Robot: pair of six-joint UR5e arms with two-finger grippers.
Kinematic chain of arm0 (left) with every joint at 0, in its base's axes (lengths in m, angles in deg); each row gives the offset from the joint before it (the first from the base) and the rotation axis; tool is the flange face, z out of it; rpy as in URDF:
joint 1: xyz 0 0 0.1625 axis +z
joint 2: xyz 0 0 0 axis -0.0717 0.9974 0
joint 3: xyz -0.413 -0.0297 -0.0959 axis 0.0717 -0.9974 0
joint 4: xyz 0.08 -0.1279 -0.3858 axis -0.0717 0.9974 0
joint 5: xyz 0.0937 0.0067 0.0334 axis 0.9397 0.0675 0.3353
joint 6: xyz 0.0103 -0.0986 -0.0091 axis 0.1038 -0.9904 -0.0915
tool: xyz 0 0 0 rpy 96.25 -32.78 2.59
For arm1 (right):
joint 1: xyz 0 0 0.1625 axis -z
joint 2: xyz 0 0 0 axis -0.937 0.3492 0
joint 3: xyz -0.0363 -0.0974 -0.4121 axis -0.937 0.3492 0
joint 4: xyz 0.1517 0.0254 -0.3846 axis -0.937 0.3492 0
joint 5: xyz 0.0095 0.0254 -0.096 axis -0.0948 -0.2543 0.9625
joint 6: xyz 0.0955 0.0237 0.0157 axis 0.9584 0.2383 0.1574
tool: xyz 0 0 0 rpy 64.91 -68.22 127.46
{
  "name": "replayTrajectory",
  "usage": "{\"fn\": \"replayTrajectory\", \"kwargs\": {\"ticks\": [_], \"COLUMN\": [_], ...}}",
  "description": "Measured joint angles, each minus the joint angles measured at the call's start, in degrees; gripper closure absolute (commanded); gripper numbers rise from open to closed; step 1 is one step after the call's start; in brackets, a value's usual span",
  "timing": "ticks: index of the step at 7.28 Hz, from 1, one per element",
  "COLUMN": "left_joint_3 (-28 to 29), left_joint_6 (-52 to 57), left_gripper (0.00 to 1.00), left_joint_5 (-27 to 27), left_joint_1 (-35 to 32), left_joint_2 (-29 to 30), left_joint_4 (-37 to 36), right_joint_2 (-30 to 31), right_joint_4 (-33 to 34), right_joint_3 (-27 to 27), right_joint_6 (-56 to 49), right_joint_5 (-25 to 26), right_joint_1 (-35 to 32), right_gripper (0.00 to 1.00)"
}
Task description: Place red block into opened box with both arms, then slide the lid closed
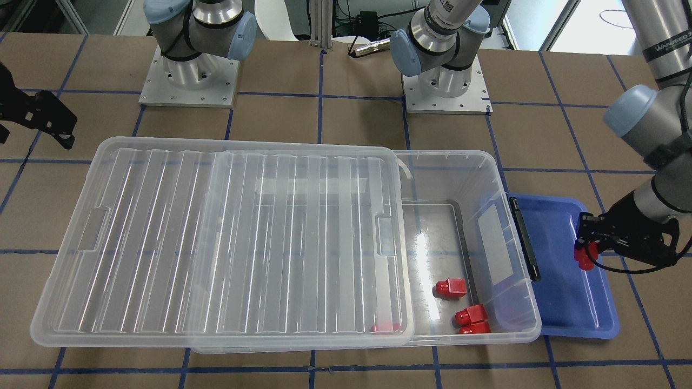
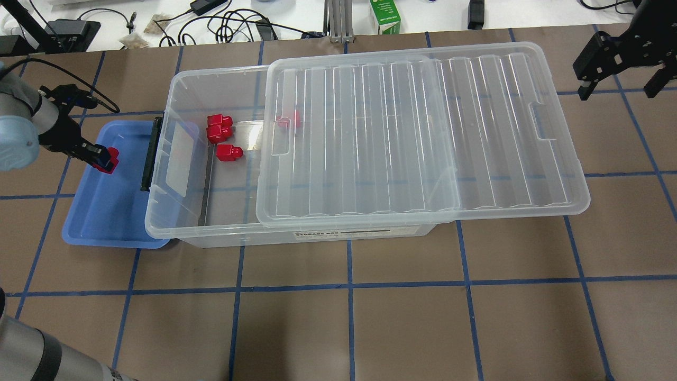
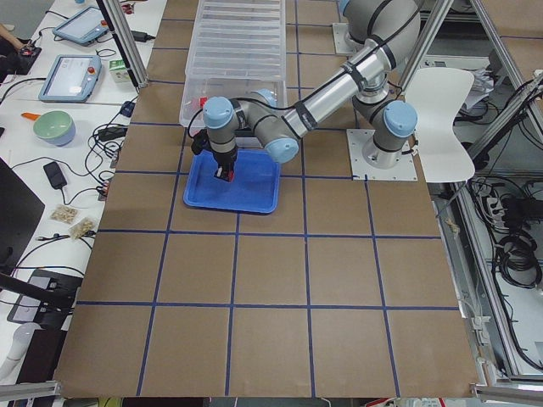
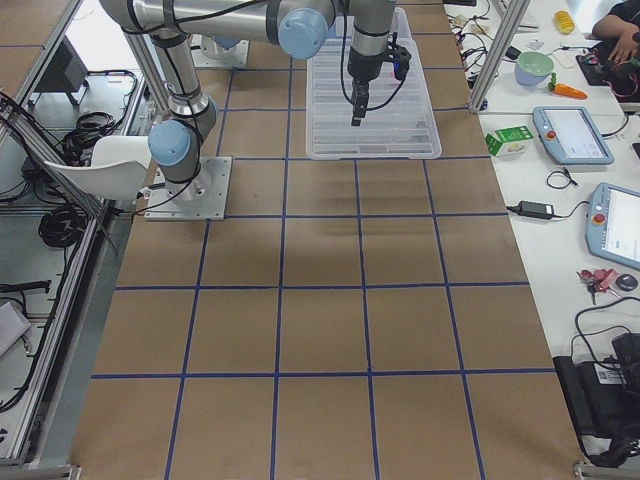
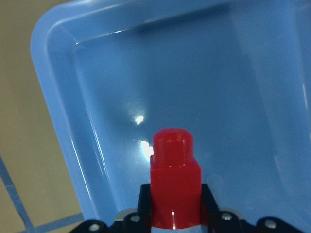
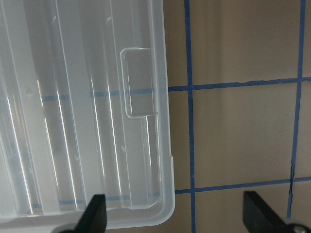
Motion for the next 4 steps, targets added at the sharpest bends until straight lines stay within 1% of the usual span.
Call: {"fn": "replayTrajectory", "kwargs": {"ticks": [2,3,4], "left_joint_3": [4.6,5.3,5.2], "left_joint_6": [-6.7,-11.4,-16.7], "left_gripper": [1.0,1.0,1.0], "left_joint_5": [0.0,0.0,-0.1], "left_joint_1": [-5.2,-8.7,-12.2], "left_joint_2": [-5.4,-7.9,-9.8], "left_joint_4": [10.3,12.7,13.7], "right_joint_2": [-0.1,-0.1,-0.1], "right_joint_4": [0.5,0.7,0.6], "right_joint_3": [-0.3,-0.5,-0.5], "right_joint_6": [0.0,0.0,0.1], "right_joint_5": [-0.1,0.1,0.2], "right_joint_1": [0.0,0.0,0.0], "right_gripper": [0.0,0.0,0.0]}}
